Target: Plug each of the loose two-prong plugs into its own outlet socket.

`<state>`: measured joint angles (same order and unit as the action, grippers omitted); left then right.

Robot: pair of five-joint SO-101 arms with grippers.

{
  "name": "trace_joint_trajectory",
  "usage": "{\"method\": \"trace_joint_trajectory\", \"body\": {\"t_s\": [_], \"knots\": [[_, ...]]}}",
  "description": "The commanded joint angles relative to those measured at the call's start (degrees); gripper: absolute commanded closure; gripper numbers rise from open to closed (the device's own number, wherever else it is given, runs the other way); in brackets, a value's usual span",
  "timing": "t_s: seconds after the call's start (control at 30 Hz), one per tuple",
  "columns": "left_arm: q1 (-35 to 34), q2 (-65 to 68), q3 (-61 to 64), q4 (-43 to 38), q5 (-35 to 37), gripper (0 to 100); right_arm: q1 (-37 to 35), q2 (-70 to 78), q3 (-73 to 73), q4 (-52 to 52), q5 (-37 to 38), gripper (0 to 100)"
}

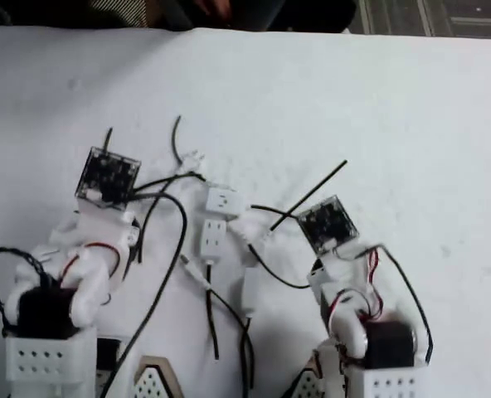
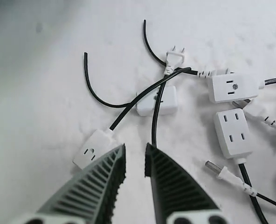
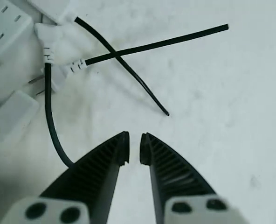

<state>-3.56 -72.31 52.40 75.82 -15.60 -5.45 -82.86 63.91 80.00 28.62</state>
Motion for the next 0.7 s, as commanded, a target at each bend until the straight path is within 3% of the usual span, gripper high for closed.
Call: {"method": "trace_joint_trajectory", "body": {"t_s": [0.0, 0.17, 0.37, 0.47, 0.67], "knots": [[0.84, -2.77, 2.81, -2.81, -2.90, 85, -0.48, 15.52, -10.46, 1.63, -0.35, 94.3], [5.76, 3.82, 4.40, -1.76, -7.38, 84, -0.92, 26.51, -14.86, 0.57, -5.54, 94.1], [8.22, 14.81, -0.62, -0.79, -9.32, 84, -2.77, 27.82, -14.86, -1.63, -8.88, 93.9], [3.03, 17.54, -3.08, -0.88, -9.49, 84, -8.13, 28.35, -14.86, -1.27, -8.88, 93.9], [-15.87, 17.54, -7.47, -1.23, -7.03, 84, -21.14, 28.44, -16.35, -0.57, -8.88, 93.9]]}}
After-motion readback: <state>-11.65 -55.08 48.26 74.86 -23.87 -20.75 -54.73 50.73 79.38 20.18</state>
